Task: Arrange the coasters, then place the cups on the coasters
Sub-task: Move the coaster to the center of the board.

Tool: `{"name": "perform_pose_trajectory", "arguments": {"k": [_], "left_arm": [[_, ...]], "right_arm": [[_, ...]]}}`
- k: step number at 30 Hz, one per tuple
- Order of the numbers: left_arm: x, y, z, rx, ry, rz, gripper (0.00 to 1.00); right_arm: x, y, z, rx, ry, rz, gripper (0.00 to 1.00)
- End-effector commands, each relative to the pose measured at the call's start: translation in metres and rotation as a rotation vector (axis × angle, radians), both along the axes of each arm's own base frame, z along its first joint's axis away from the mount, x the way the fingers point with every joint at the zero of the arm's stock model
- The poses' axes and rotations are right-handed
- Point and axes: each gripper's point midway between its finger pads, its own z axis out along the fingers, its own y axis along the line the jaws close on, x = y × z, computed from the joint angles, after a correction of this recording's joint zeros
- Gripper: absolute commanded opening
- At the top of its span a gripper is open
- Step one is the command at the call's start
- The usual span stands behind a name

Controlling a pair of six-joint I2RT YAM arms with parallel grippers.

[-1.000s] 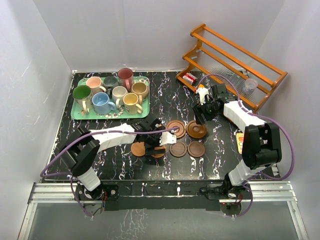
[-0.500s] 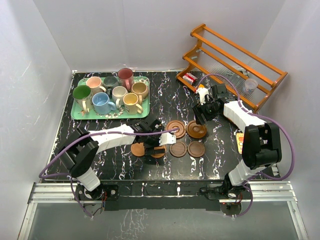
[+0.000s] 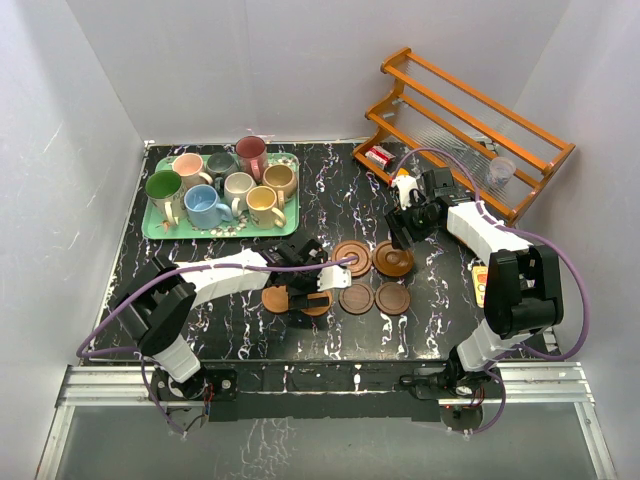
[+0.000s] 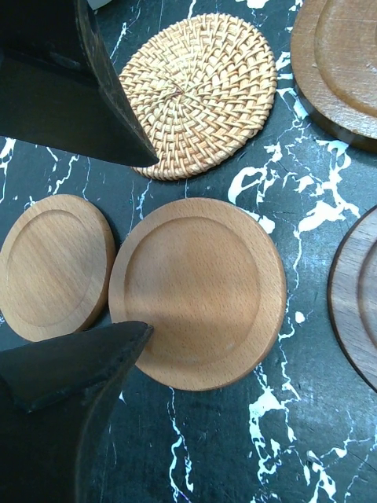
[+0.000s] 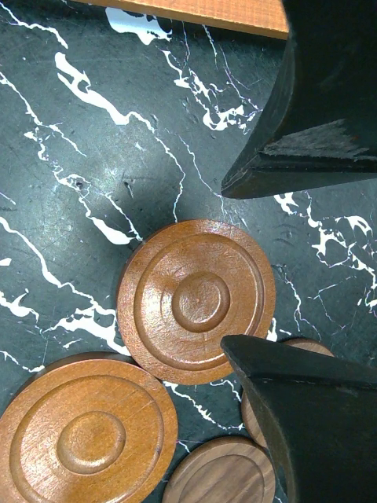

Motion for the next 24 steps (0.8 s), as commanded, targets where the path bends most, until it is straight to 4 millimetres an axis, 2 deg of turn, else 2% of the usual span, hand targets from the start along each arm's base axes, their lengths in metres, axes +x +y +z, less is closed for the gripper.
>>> {"name": "perform_pose_trajectory", "arguments": {"k": [1,10,13,19,24], "left_arm": [[-0.005,0.009,0.009,0.016,0.012,0.008,0.78],[0.007,-0.013,0.044,-0.066,-0.008,0.023,0.79],[0.010,-0.016,0.052,-0.087,-0.007,0.037,0.79],[0.016,-0.009,0.059,-0.101,-0.018,0.092,0.80],[0.029,0.002,0.069,-0.127,-0.034,0.157,0.80]], "right_arm": [[0.007,0.001,0.004,0.009,-0.026,0.004,0.68],[0.006,0.001,0.005,0.011,-0.023,0.007,0.69],[0.003,0.006,0.011,0.033,-0.031,0.032,0.69],[-0.031,0.009,0.021,0.022,-0.045,0.123,0.69],[-0.061,0.003,0.014,-0.045,-0.056,0.153,0.69]]}}
